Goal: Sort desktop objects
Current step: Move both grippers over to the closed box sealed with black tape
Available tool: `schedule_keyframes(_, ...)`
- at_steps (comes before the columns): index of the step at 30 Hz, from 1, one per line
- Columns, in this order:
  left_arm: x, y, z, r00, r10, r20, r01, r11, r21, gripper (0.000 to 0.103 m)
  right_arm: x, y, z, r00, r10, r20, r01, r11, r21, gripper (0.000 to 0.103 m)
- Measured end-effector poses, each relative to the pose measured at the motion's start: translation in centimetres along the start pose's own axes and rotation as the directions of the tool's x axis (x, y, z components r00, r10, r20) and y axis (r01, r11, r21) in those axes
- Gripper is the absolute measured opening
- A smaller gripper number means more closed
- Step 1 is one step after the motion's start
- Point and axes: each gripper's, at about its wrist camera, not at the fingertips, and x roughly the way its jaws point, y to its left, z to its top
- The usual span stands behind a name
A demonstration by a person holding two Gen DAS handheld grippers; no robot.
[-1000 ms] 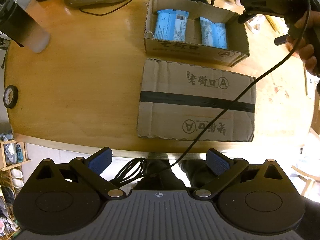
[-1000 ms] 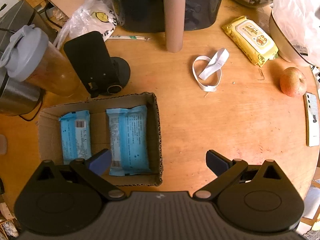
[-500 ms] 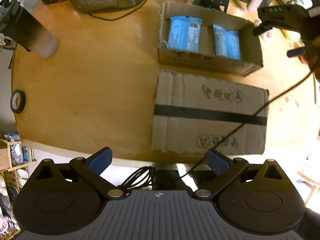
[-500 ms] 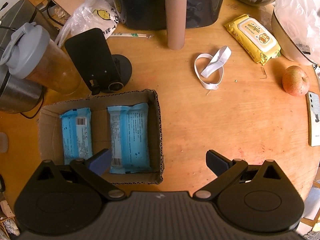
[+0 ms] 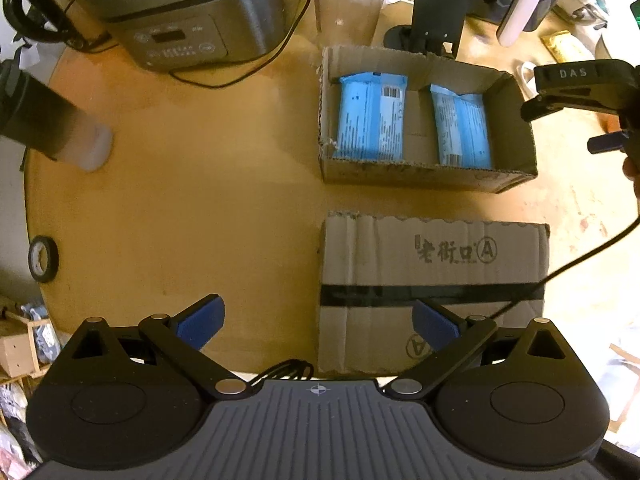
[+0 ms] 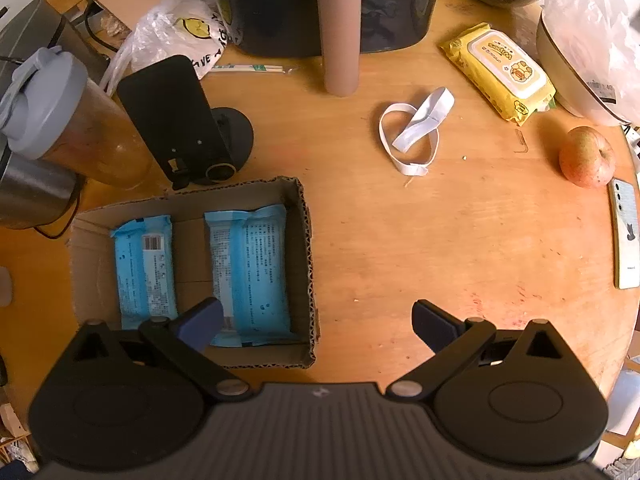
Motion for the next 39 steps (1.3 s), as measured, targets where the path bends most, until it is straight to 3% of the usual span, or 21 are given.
schedule_keyframes(11,0.5,-0.5,0.2,1.0,-0.011,-0.011,0.011,1.0,0.009,0.103,-0.4,-0.1,-1.7,1.0,-0.012,-0.016,0.012,0.999,-0.034,0.103)
schedule_keyframes(39,0.8,-0.4,-0.1,1.0,-0.016,-0.015,0.016,1.0,0.004,0.103,-2.1,-1.0,-12.3,0.998,-0.005,-0.07,0.001,0.998,-0.058,0.103)
